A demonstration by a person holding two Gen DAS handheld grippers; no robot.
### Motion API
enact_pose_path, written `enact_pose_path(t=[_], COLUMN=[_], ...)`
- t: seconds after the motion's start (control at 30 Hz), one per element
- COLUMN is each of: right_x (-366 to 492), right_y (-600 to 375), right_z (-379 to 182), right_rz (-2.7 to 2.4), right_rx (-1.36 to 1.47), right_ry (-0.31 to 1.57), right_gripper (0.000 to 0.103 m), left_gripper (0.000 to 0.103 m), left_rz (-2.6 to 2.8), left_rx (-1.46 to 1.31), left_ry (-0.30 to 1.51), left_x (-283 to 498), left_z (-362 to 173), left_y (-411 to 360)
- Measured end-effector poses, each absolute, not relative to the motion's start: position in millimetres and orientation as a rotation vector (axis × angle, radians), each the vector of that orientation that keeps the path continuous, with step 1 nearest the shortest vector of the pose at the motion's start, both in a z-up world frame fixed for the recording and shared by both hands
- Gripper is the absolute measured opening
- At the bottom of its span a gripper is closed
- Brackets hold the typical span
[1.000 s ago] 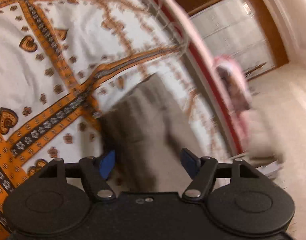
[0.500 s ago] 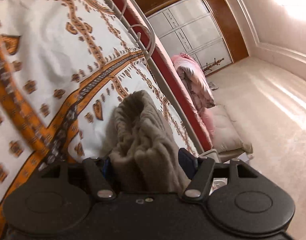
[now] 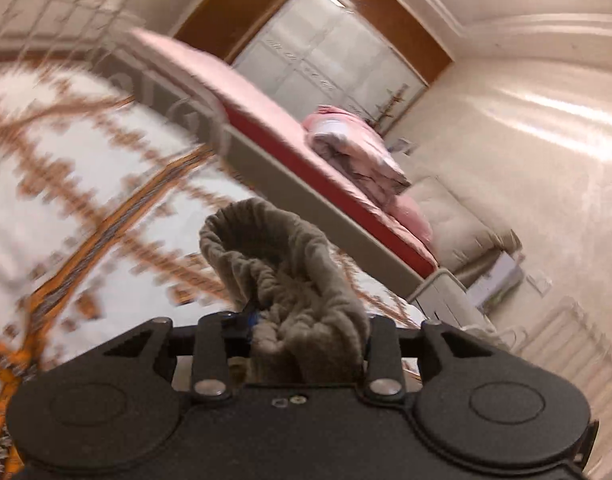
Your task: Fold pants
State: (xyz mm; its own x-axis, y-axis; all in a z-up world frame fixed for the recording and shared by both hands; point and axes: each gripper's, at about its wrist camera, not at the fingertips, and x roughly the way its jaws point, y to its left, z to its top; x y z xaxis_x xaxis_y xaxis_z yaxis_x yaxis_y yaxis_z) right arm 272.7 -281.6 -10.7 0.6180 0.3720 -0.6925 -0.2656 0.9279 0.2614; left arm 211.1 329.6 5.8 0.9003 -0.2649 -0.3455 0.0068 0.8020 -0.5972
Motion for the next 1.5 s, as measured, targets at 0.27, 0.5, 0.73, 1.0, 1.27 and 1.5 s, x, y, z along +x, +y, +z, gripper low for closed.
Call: enact_pose_path(t=[0.27,0.5,0.73,1.0,1.27,1.5], right_x=[274,278,271,263,257,257], right_y=[-292,-325,-356,-383,-400,-407], right_z=[2,7,0,-2,-7,-13], right_rz=[0.369,0.338,0.321,0.298,0.275,0.256], right_rx=[0.137,0.174,0.262,0.329,0.357,0.379], right_ry=[0.835,0.811,0.827,0.831,0.842,0.87], right_gripper=[0.05,0.05,0.05,0.05,0.05,0.05], left_gripper=[0.023,0.023,0.023,0.023,0.023,0.069], left_rz=[-0.261,-0.364,-0.461,-0.543,-0.636,-0.618], left_rx=[-0.507,-0.467,-0.42,-0.31,-0.2,-0.052], left_ry=[0.397,0.416,0.474,0.553,0.597,0.666], left_x=[224,250,279,303,309,308], left_z=[59,63,51,22,0,-21], left_y=[231,147,65,-22,-82,-111])
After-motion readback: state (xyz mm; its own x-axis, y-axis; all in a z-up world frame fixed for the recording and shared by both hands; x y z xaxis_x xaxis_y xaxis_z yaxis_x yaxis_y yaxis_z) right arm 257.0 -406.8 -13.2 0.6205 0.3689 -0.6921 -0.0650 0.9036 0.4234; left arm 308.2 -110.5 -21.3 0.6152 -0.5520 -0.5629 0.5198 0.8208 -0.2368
